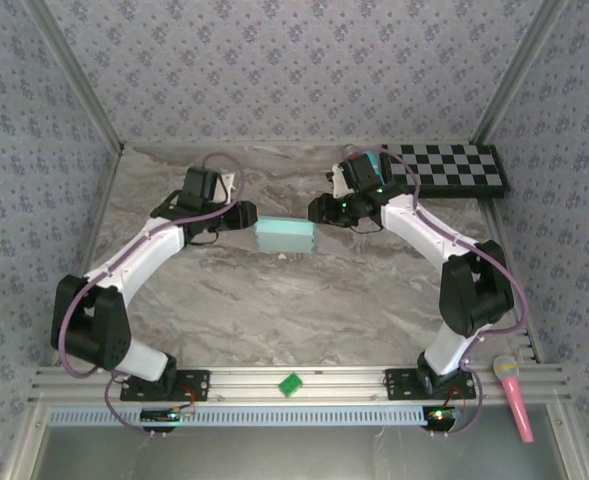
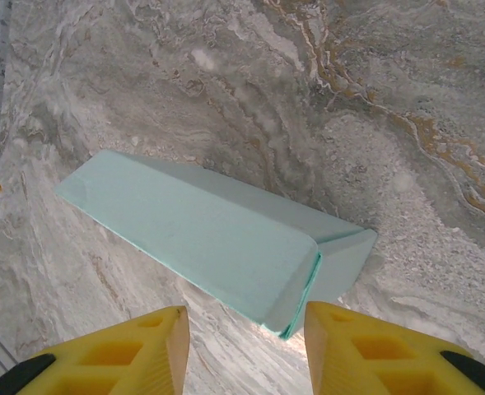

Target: Fold the paper box

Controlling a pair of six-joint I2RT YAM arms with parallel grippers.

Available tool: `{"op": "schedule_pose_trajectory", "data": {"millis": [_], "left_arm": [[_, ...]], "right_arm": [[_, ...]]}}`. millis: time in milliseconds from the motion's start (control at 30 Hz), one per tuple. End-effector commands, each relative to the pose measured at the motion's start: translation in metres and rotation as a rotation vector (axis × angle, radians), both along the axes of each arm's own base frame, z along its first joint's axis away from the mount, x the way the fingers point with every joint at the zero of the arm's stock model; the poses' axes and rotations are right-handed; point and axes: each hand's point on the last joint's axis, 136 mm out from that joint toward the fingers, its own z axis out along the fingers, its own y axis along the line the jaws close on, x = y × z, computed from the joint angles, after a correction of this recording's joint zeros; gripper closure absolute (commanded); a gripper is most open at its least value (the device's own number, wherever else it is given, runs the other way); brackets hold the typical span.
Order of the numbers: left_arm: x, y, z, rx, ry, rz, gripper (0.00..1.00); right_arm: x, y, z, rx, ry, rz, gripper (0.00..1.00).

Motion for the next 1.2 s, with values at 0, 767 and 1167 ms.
{"op": "schedule_pose_trajectory", "data": {"millis": [0, 767, 1167], "left_arm": [[0.009, -0.005, 0.004, -0.013, 0.013, -0.012, 0.51], [0.013, -0.018, -0.031, -0.008, 0.129, -0.075, 0.48], [0.003, -0.015, -0.048, -0.006, 0.175, -0.071, 0.51]], "right_arm": [[0.003, 0.006, 0.001, 0.018, 0.021, 0.008, 0.56], [-0.002, 0.010, -0.023, 0.010, 0.076, 0.027, 0.56], [-0.008, 0.009, -0.037, -0.019, 0.108, 0.038, 0.57]]}}
